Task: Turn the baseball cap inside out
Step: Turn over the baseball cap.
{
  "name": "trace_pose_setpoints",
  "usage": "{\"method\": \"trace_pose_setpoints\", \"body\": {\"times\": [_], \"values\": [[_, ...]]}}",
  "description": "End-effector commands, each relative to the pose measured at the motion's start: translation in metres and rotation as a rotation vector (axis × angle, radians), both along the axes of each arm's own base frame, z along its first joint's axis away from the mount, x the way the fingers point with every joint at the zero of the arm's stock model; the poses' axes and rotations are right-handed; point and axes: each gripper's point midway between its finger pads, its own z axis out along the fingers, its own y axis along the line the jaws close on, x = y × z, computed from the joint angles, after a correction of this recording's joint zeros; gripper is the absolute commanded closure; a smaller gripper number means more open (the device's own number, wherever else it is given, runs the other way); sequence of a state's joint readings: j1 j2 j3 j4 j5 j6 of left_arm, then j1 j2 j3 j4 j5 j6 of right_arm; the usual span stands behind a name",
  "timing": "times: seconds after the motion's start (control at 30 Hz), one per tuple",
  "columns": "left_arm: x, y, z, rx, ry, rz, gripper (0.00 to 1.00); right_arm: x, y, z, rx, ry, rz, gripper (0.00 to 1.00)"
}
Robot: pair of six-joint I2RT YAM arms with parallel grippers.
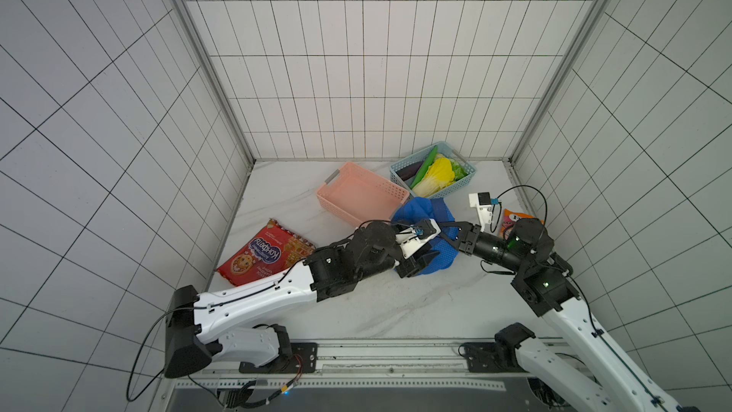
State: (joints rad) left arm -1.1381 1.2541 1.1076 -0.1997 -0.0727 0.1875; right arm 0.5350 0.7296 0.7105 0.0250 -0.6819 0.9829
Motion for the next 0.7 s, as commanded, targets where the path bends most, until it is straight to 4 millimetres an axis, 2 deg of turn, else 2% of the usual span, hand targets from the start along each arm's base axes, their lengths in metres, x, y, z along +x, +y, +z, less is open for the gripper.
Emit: {"method": "trace_pose_setpoints", "body": {"times": [0.0,0.03,0.17,0.23,0.3,0.37,0.53,0.67], "values": [[0.006,-0.004,0.012,-0.028,-0.023,0.028,0.43,-0.012,0.007,0.023,0.05,-0.063,0.074,0.88],[0.007,-0.005,0.01,-0.024,-0.022,0.032,0.48,-0.013,0.007,0.024,0.052,-0.064,0.08,0.86],[0.011,-0.003,0.009,-0.029,-0.013,0.063,0.84,-0.017,0.007,0.03,0.062,-0.083,0.096,0.75],[0.015,0.001,0.01,-0.037,-0.007,0.094,1.0,-0.019,0.005,0.033,0.069,-0.093,0.091,0.64],[0.018,0.008,0.011,-0.05,0.001,0.13,1.0,-0.02,0.003,0.036,0.075,-0.108,0.084,0.49],[0.016,0.013,0.012,-0.057,0.002,0.133,1.0,-0.022,0.001,0.04,0.082,-0.121,0.079,0.4],[0.014,0.027,0.02,-0.151,0.108,0.111,1.0,-0.023,-0.004,0.039,0.088,-0.131,0.058,0.32],[0.011,0.039,0.031,-0.243,0.173,0.069,1.0,-0.023,-0.003,0.035,0.091,-0.122,0.072,0.32]]}}
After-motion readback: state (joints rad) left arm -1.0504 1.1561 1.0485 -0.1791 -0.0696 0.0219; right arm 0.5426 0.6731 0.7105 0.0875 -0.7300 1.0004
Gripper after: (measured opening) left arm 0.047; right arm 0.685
